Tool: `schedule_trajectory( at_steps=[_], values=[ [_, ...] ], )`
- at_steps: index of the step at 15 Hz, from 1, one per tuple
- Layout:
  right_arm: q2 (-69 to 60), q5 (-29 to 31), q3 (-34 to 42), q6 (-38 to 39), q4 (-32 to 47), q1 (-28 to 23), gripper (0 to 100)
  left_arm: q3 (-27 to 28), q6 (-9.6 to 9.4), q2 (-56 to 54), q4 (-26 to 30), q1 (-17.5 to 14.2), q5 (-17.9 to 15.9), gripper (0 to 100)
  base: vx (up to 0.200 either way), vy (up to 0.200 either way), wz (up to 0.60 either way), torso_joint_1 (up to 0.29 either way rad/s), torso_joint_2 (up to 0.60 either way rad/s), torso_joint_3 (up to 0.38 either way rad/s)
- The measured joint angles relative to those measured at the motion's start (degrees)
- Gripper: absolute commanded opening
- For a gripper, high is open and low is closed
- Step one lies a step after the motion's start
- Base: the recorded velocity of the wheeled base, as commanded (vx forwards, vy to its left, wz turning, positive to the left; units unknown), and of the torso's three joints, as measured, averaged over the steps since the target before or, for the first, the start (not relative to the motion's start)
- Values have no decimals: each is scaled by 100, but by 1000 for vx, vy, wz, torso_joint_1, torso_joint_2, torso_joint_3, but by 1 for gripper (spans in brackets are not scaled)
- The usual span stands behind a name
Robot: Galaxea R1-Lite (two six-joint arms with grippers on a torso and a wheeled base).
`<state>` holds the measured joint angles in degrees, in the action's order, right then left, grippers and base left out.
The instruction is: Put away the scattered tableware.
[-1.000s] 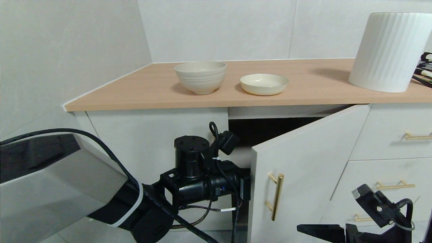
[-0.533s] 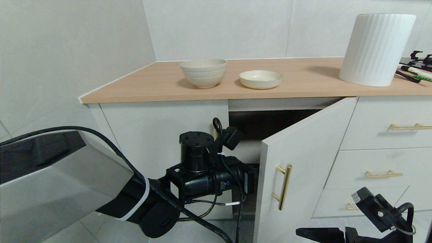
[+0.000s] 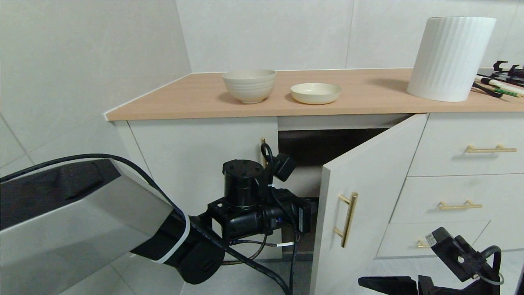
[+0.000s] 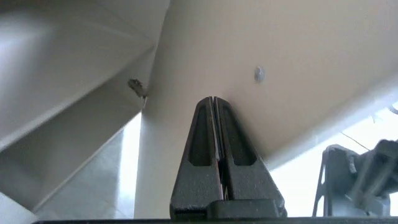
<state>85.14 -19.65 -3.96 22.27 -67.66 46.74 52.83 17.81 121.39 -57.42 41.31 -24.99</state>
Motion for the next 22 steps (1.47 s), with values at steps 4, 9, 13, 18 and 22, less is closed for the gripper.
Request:
schedule_trajectory(
  at_steps=[4,9,13,18,22],
  values=[
    [0,-2,0,2,0,0,100,347,2,226,66,-11,-16,0,0,0,0,0,0,0],
    [-168,-16,-2,0,0,50,100,529,0,339,77,236,280,0,0,0,0,0,0,0],
    [-798,-27,-9,0,33,328,100,574,2,-22,369,1174,299,0,0,0,0,0,0,0],
    [-1565,-29,-124,-104,510,590,100,193,6,-623,383,1150,335,0,0,0,0,0,0,0],
    [-1604,-27,-182,-185,517,605,100,-278,9,-1089,377,684,549,0,0,0,0,0,0,0]
  ],
)
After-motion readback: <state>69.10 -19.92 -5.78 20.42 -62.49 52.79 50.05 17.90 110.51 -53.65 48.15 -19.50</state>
